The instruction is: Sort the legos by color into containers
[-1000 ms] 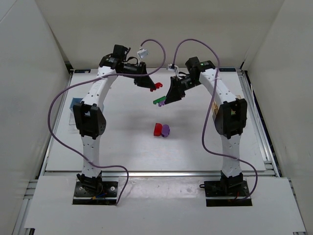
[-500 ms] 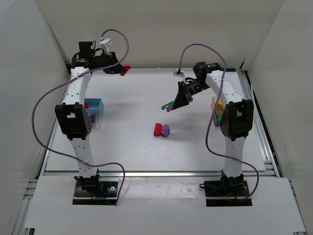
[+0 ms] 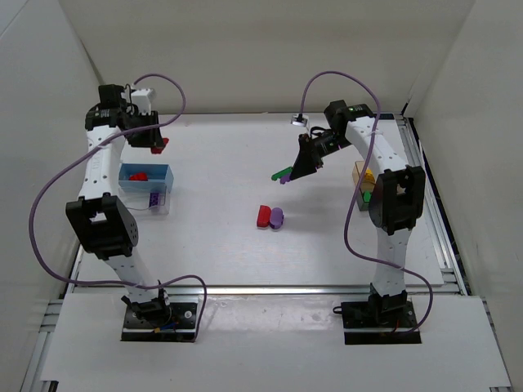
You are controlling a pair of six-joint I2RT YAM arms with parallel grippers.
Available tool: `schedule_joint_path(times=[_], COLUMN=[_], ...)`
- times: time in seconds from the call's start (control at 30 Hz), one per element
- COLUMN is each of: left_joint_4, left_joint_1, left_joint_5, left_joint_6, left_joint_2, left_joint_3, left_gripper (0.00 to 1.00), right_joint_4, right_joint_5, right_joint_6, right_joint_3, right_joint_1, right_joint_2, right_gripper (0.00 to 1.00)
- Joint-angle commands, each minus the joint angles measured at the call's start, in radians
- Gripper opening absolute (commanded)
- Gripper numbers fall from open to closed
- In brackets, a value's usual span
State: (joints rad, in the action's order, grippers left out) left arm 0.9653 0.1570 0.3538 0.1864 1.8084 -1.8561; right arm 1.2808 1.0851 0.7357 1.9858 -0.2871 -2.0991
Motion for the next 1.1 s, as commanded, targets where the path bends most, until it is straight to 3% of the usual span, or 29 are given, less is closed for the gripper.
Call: schedule_joint_path(times=[0.0, 0.3, 0.77, 0.83, 0.87, 0.93, 1.07], left_joint_4=[0.055, 0.085, 0.118, 0.119, 0.122, 0.125, 0.125], left_joint_1=[0.001, 0.013, 0.021, 0.021, 0.021, 0.019, 0.021], left_joint_5=[-0.091, -0.206, -0.245, -0.248, -0.248, -0.245, -0.234], left_joint_6=[0.042, 0.036, 0.021, 0.019, 0.018, 0.015, 0.002], left_joint_2=[-0.026, 0.069, 0.164, 0.178, 0.183, 0.195, 0.207], left_joint_3=[0.044, 0.043, 0.023, 0.014, 0.014, 0.003, -0.023], left_gripper=[0.10, 0.10, 0.11, 0.22, 0.39, 0.55, 0.68], right_joint_4=[-0.015, -0.031, -0.037, -0.037, -0.037, -0.037, -0.038], right_joint_5=[0.001, -0.013, -0.034, -0.034, -0.036, -0.036, -0.031], right_joint_6=[-0.013, -0.035, -0.041, -0.041, -0.042, -0.042, -0.044], right_joint_3=[0.031, 0.022, 0.019, 0.019, 0.019, 0.022, 0.034], right_joint_1=[0.009, 0.016, 0.016, 0.016, 0.016, 0.016, 0.016], right_joint_2=[0.037, 0.051, 0.054, 0.056, 0.056, 0.053, 0.045], right_gripper=[0.00, 0.00, 0.00, 0.00, 0.00, 0.00, 0.00])
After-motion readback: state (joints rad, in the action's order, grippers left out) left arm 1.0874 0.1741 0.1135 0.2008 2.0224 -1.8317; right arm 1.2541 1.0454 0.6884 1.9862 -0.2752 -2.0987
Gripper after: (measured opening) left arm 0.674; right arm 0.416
